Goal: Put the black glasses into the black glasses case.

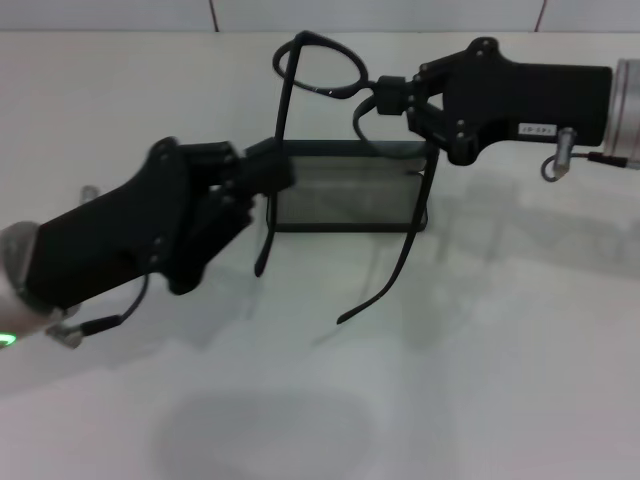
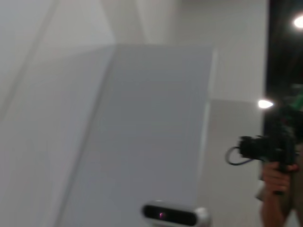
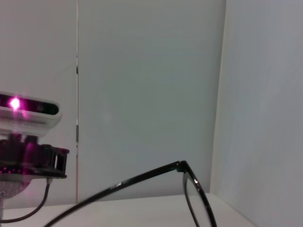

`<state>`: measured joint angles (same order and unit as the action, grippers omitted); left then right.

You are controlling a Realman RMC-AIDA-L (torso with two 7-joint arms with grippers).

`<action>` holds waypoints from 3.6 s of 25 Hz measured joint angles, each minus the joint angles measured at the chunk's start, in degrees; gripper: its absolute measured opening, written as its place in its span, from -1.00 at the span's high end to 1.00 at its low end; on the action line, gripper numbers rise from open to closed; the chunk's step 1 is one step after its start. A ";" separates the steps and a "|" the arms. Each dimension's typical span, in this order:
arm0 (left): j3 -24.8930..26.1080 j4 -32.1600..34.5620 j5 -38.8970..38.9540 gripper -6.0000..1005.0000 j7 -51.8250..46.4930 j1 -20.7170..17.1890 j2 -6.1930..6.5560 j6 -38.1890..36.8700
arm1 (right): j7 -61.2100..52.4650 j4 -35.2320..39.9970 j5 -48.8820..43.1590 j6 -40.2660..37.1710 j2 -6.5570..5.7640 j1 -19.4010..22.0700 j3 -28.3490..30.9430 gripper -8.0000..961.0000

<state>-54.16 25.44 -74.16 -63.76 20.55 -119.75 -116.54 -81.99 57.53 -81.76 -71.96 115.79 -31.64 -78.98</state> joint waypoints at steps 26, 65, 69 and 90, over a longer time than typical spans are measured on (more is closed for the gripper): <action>-1.29 -8.33 -0.08 0.91 4.06 6.31 -0.11 3.26 | 8.11 -16.67 15.62 -11.87 0.36 -7.71 -4.20 0.94; -0.88 -12.98 1.54 0.91 5.05 5.47 -0.31 3.85 | 9.11 -19.83 18.14 -16.98 0.39 -6.63 -2.83 0.94; -1.10 -12.48 1.41 0.91 5.20 5.06 -0.11 3.07 | 9.69 -19.89 18.15 -15.76 0.32 -6.43 -2.24 0.94; -4.78 -12.67 -11.18 0.91 11.11 10.86 -0.42 3.81 | 21.20 -29.50 39.41 -22.20 0.39 -11.08 -1.62 0.93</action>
<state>-58.94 12.77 -85.34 -52.66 31.41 -120.17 -112.74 -60.78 28.03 -42.35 -94.16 116.19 -42.71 -80.60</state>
